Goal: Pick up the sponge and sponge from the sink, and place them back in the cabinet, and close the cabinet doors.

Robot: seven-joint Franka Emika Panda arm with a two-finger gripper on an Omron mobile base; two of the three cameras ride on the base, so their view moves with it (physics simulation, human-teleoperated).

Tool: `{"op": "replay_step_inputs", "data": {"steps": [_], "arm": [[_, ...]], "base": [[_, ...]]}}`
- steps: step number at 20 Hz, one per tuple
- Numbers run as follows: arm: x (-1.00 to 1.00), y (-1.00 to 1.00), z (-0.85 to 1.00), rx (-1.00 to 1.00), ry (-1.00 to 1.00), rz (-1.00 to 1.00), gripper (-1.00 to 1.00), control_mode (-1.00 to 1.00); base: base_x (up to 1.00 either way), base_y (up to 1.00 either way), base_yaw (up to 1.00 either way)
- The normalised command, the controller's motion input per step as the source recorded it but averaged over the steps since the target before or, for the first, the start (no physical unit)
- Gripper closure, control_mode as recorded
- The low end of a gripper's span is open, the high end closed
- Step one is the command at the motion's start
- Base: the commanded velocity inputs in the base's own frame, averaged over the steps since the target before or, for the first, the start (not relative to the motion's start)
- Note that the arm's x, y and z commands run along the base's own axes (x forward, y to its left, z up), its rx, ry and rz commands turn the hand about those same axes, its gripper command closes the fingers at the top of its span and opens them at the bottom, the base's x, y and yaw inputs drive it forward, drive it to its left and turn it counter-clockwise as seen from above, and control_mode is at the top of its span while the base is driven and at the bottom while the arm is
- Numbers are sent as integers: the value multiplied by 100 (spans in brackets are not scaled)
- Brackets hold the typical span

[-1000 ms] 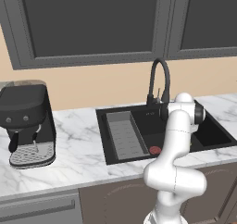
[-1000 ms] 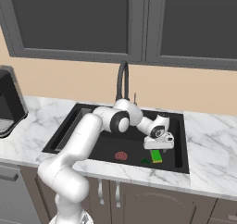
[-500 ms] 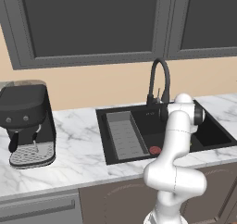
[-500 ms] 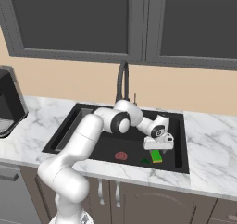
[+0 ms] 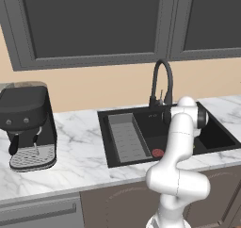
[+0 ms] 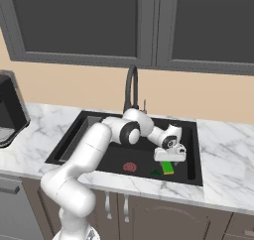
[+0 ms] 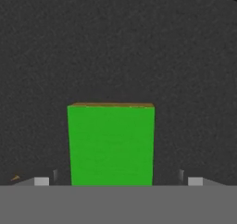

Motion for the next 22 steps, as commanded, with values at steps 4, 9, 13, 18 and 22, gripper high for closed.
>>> {"op": "replay_step_inputs", "data": {"steps": [4,9,13,18,22], "arm": [[0,0,-10,0,1,0,-100,-100],[0,0,-9,0,2,0,-100,-100],[0,0,-8,0,2,0,-100,-100],[0,0,-6,0,3,0,-100,-100],[0,0,-8,0,2,0,-100,-100]], "base": [[0,0,0],[0,0,0],[0,0,0],[0,0,0],[0,0,0]]}}
